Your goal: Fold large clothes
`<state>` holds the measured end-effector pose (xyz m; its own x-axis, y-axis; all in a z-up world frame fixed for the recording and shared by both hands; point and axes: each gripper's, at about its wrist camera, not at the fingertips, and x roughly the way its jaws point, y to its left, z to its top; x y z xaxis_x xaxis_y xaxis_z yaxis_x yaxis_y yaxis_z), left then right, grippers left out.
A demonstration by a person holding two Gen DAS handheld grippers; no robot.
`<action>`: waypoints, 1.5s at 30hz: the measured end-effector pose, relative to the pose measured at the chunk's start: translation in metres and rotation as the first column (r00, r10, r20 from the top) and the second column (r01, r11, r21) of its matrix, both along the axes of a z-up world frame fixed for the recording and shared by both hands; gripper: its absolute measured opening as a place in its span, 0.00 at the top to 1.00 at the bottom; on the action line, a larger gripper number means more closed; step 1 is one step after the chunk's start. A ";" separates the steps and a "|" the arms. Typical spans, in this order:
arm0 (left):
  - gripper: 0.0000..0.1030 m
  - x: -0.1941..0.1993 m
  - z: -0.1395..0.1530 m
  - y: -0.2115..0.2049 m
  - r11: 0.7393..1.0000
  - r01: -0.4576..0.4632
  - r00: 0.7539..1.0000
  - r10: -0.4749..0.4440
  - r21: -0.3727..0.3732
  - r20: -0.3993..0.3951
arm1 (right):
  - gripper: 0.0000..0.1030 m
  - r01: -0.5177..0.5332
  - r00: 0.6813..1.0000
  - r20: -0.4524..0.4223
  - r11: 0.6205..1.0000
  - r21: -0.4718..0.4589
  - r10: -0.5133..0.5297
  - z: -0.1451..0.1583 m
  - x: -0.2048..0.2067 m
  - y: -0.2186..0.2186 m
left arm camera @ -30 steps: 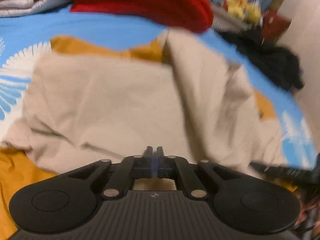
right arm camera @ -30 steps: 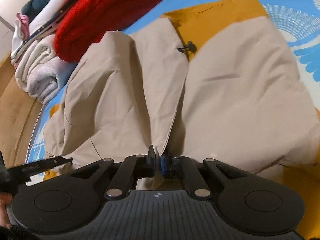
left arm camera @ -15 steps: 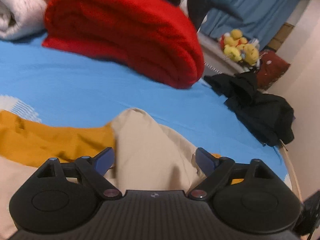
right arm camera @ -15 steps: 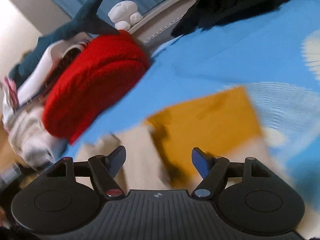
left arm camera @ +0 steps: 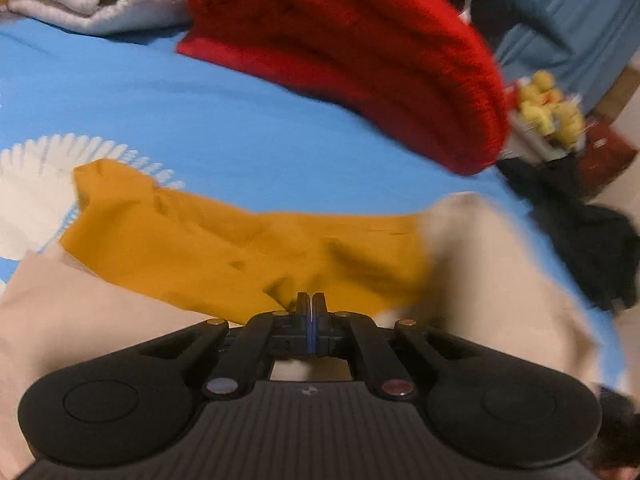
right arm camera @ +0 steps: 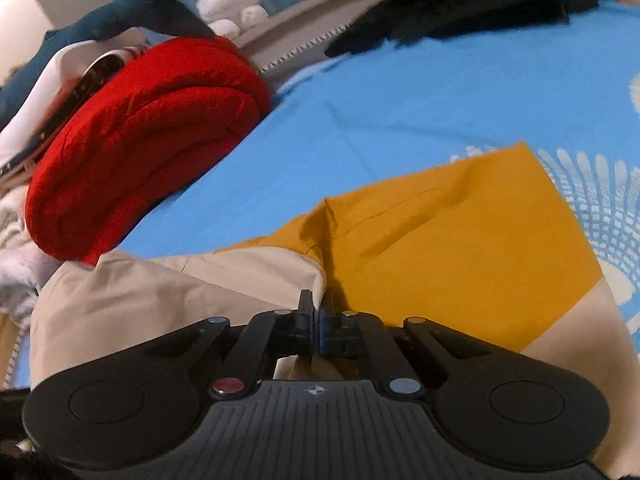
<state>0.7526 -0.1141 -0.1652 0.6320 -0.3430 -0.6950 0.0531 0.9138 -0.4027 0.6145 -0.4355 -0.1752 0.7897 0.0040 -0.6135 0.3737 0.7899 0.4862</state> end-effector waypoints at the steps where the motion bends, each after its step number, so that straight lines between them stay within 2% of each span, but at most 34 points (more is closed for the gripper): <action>1: 0.94 -0.003 0.009 0.000 0.999 0.008 1.000 -0.007 -0.031 0.020 | 0.81 -0.006 1.000 0.006 1.000 0.014 0.006 0.001 0.000 0.000; 2: 0.77 -0.008 0.020 -0.002 0.998 0.029 0.998 -0.026 -0.052 0.049 | 0.64 0.003 1.000 0.010 0.999 0.032 -0.003 0.003 -0.001 -0.001; 3: 0.67 -0.018 0.032 -0.002 0.996 0.059 0.996 -0.054 -0.064 0.075 | 0.50 0.017 1.000 0.020 0.999 0.045 -0.018 0.006 -0.009 -0.006; 4: 0.46 -0.024 0.042 -0.008 0.993 0.092 0.990 -0.084 -0.072 0.110 | 0.47 0.032 0.998 0.048 0.999 0.043 -0.034 0.013 -0.012 -0.007; 5: 0.30 -0.034 0.052 -0.015 0.990 0.120 0.983 -0.109 -0.070 0.145 | 0.44 0.046 0.996 0.077 0.999 0.019 -0.047 0.019 -0.020 -0.007; 7: 0.20 -0.056 0.065 -0.033 0.977 0.204 0.958 -0.187 -0.058 0.218 | 0.43 0.070 0.988 0.139 0.995 -0.071 -0.060 0.038 -0.041 -0.005; 8: 0.17 -0.067 0.068 -0.044 0.967 0.250 0.942 -0.232 -0.047 0.244 | 0.47 0.043 0.985 0.169 0.993 -0.109 -0.024 0.046 -0.053 -0.004; 9: 0.17 -0.078 0.070 -0.053 0.955 0.295 0.923 -0.278 -0.026 0.266 | 0.62 -0.008 0.983 0.183 0.989 -0.145 0.034 0.055 -0.061 0.001; 11: 0.17 -0.097 0.059 -0.071 0.932 0.359 0.890 -0.358 0.049 0.283 | 0.84 -0.205 0.952 0.183 0.955 -0.216 0.246 0.065 -0.078 0.019; 13: 0.17 -0.113 0.030 -0.082 0.898 0.414 0.862 -0.439 0.146 0.253 | 0.84 -0.370 0.900 0.125 0.882 -0.291 0.419 0.059 -0.099 0.048; 15: 0.17 -0.116 -0.008 -0.086 0.878 0.386 0.885 -0.439 0.284 0.155 | 0.84 -0.489 0.855 0.012 0.813 -0.315 0.519 0.034 -0.111 0.074; 16: 0.16 -0.116 -0.027 -0.084 0.861 0.389 0.885 -0.448 0.326 0.127 | 0.84 -0.516 0.849 -0.083 0.784 -0.346 0.522 0.012 -0.114 0.087; 17: 0.14 -0.118 -0.034 -0.081 0.849 0.396 0.873 -0.466 0.349 0.143 | 0.85 -0.519 0.848 -0.122 0.763 -0.385 0.515 -0.006 -0.117 0.093; 18: 0.13 -0.123 -0.033 -0.078 0.841 0.392 0.861 -0.478 0.372 0.174 | 0.85 -0.496 0.851 -0.080 0.743 -0.450 0.520 -0.016 -0.125 0.098; 19: 0.06 -0.127 -0.027 -0.075 0.844 0.367 0.871 -0.460 0.391 0.174 | 0.84 -0.483 0.854 -0.079 0.729 -0.485 0.514 -0.016 -0.129 0.103; 20: 0.04 -0.129 -0.018 -0.070 0.858 0.343 0.885 -0.431 0.383 0.173 | 0.79 -0.474 0.862 -0.092 0.729 -0.493 0.498 -0.011 -0.130 0.106; 22: 0.03 -0.141 0.003 -0.052 0.890 0.321 0.894 -0.398 0.325 0.206 | 0.53 -0.459 0.882 -0.113 0.778 -0.428 0.458 0.005 -0.133 0.107; 23: 0.00 -0.149 0.015 -0.043 0.901 0.309 0.896 -0.384 0.305 0.224 | 0.35 -0.453 0.888 -0.120 0.805 -0.383 0.443 0.013 -0.138 0.108; 24: 0.00 -0.159 0.025 -0.034 0.908 0.288 0.901 -0.364 0.304 0.235 | 0.25 -0.447 0.893 -0.130 0.819 -0.360 0.430 0.022 -0.145 0.109; 26: 0.00 -0.186 0.042 -0.018 0.918 0.236 0.914 -0.321 0.319 0.248 | 0.22 -0.429 0.902 -0.210 0.831 -0.353 0.376 0.034 -0.160 0.116; 28: 0.00 -0.218 0.055 -0.003 0.914 0.195 0.922 -0.294 0.356 0.251 | 0.22 -0.408 0.898 -0.304 0.860 -0.306 0.318 0.041 -0.184 0.121; 29: 0.00 -0.239 0.060 0.006 0.910 0.185 0.922 -0.292 0.371 0.254 | 0.22 -0.390 0.901 -0.311 0.877 -0.281 0.302 0.045 -0.193 0.122; 31: 0.00 -0.276 0.069 0.026 0.905 0.154 0.928 -0.270 0.396 0.257 | 0.22 -0.376 0.903 -0.317 0.890 -0.258 0.290 0.055 -0.220 0.127; 37: 0.00 -0.386 0.087 0.082 0.912 0.129 0.946 -0.231 0.390 0.226 | 0.20 -0.365 0.916 -0.288 0.879 -0.306 0.279 0.092 -0.296 0.161; 42: 0.00 -0.452 0.093 0.108 0.906 0.079 0.948 -0.198 0.417 0.249 | 0.20 -0.367 0.920 -0.267 0.874 -0.320 0.288 0.117 -0.358 0.182; 45: 0.00 -0.474 0.086 0.131 0.892 0.024 0.953 -0.157 0.451 0.260 | 0.16 -0.351 0.931 -0.225 0.879 -0.324 0.289 0.124 -0.399 0.182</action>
